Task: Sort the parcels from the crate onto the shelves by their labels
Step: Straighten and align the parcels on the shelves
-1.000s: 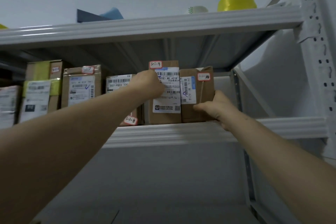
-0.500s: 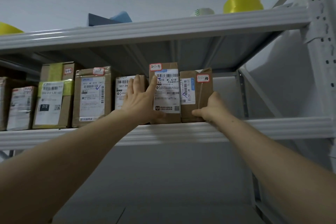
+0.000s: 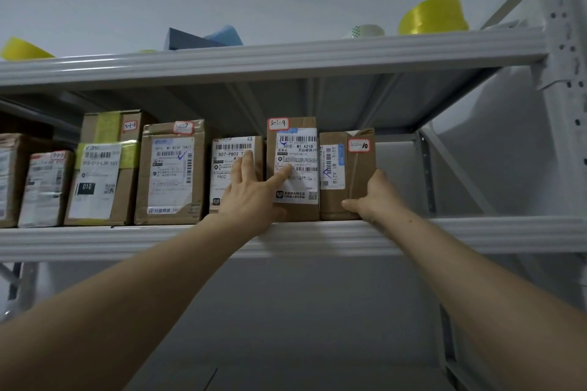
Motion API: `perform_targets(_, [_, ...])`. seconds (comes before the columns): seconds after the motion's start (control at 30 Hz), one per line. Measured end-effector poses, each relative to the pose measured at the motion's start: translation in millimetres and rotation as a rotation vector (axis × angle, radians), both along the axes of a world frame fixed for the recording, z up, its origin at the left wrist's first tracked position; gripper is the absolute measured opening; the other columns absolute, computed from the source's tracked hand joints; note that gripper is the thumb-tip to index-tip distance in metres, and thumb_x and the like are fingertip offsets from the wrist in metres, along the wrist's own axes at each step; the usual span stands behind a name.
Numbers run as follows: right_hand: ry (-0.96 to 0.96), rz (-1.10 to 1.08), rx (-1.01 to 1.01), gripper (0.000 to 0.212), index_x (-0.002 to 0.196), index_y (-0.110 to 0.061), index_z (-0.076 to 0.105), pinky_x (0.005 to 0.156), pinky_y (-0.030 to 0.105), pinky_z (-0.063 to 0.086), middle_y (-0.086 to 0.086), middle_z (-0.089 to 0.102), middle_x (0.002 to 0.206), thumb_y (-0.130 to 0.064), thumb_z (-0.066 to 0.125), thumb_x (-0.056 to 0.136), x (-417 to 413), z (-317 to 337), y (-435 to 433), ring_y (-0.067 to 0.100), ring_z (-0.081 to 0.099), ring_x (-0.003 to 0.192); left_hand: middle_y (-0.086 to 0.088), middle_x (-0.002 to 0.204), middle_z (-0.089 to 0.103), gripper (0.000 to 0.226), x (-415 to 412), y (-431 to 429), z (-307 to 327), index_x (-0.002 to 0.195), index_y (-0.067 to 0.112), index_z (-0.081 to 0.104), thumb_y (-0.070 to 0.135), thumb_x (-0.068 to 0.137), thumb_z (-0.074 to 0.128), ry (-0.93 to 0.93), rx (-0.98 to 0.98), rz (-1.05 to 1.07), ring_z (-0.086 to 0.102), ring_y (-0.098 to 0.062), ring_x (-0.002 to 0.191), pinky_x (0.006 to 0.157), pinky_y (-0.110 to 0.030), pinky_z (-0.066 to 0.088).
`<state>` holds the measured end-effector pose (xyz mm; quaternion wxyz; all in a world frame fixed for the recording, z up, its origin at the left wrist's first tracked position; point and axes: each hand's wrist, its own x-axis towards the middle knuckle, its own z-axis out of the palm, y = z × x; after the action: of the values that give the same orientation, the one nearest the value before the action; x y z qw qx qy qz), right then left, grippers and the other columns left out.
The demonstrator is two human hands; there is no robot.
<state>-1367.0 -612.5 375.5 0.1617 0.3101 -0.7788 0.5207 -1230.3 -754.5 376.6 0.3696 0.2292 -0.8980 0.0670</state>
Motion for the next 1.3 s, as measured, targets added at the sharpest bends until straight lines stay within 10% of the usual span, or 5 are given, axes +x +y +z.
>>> perform_targets(0.33, [0.058,-0.055,0.022,0.065,0.134,-0.011,0.025,0.09,0.04,0.048,0.011,0.052,0.126,-0.023,0.067,0.086,4.9,-6.5,8.4,0.028,0.054,0.113,-0.003,0.157,-0.022,0.051,2.1,6.9,-14.0,0.144,0.049,0.023,0.056,0.095,0.034,-0.02,-0.126,-0.106,-0.023,-0.024,0.143,0.117,-0.042,0.0])
perform_targets(0.5, [0.569,-0.289,0.212,0.067,0.148,-0.04,0.003,0.109,0.054,0.03,0.017,0.008,0.152,-0.047,0.042,0.095,36.1,-38.3,10.1,0.037,0.018,0.139,-0.007,0.157,-0.013,0.053,6.7,7.6,-24.9,0.147,0.046,0.014,0.048,0.098,0.034,0.065,-0.097,-0.035,-0.013,-0.034,0.144,0.116,-0.048,0.012])
perform_targets(0.6, [0.562,-0.318,0.394,0.056,0.145,-0.049,0.003,0.113,0.06,0.012,0.016,-0.01,0.154,-0.053,0.031,0.096,47.2,-48.4,0.8,0.042,-0.002,0.142,-0.016,0.156,-0.01,0.069,3.2,12.0,-28.2,0.149,0.041,0.003,0.048,0.094,0.045,0.146,0.062,-0.03,-0.007,-0.039,0.143,0.114,-0.049,0.017])
perform_targets(0.77, [0.585,-0.364,0.377,0.049,0.141,-0.043,0.021,0.11,0.063,0.011,0.014,0.002,0.149,-0.047,0.039,0.096,54.5,-41.6,-12.6,0.04,0.006,0.14,-0.024,0.151,0.004,0.108,-1.5,15.8,-18.2,0.148,0.007,0.006,0.048,0.074,0.074,0.356,0.298,-0.093,0.005,-0.04,0.14,0.114,-0.045,0.015])
perform_targets(1.3, [0.529,-0.41,0.291,0.053,0.125,-0.024,0.039,0.102,0.046,0.028,0.01,0.028,0.133,-0.057,0.053,0.085,49.1,-29.6,-35.0,0.03,0.028,0.123,-0.016,0.152,0.0,0.131,-9.0,2.7,-7.3,0.148,0.013,-0.014,0.043,0.065,0.083,0.341,0.443,-0.047,0.002,-0.034,0.142,0.111,-0.05,0.022])
